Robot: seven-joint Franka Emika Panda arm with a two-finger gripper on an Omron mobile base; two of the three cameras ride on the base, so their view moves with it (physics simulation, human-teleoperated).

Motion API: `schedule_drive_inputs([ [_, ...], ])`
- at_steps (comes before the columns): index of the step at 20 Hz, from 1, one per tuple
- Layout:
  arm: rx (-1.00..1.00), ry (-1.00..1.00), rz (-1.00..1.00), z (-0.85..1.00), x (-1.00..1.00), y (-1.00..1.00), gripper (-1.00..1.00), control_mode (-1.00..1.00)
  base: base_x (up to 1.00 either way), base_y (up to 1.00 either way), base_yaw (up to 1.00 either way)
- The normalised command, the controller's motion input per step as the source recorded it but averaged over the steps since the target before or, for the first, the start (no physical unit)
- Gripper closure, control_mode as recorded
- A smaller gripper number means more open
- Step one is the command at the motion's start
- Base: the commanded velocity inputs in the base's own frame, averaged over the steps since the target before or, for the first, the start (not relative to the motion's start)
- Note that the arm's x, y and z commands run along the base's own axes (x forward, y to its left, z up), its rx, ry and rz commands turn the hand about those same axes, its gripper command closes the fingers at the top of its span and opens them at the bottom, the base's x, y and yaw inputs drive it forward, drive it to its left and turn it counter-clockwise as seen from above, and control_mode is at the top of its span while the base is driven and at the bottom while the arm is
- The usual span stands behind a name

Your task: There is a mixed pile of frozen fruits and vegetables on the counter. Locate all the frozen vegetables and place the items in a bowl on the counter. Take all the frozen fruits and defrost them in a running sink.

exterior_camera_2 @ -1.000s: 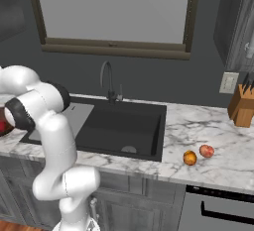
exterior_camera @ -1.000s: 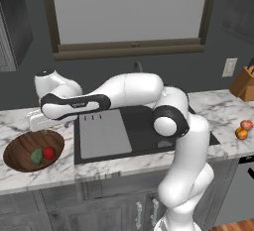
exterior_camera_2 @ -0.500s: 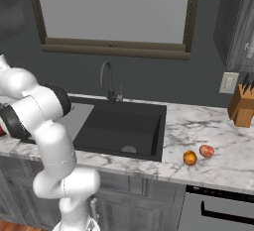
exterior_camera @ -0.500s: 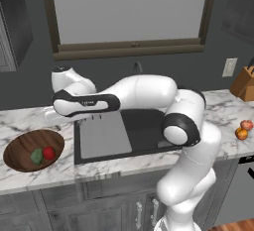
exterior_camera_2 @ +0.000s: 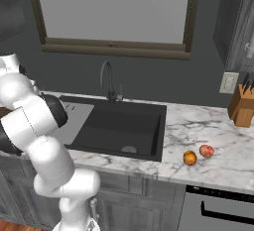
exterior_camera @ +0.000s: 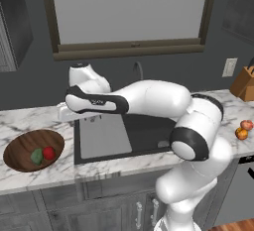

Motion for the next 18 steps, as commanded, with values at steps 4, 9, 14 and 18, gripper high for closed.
schedule_drive_inputs([
  [4, 0.0, 0.0, 0.0, 0.15, 0.0, -0.38, -1.0, -1.0, 0.0, 0.0, 0.0],
  [9, 0.0, 0.0, 0.0, 0.12, -0.03, -0.41, -1.0, -1.0, 0.0, 0.0, 0.0],
  [14, 0.0, 0.01, 0.0, 0.1, -0.04, -0.48, -1.0, -1.0, 0.0, 0.0, 0.0],
  [18, 0.0, 0.01, 0.0, 0.11, -0.1, -0.47, -1.0, -1.0, 0.0, 0.0, 0.0],
])
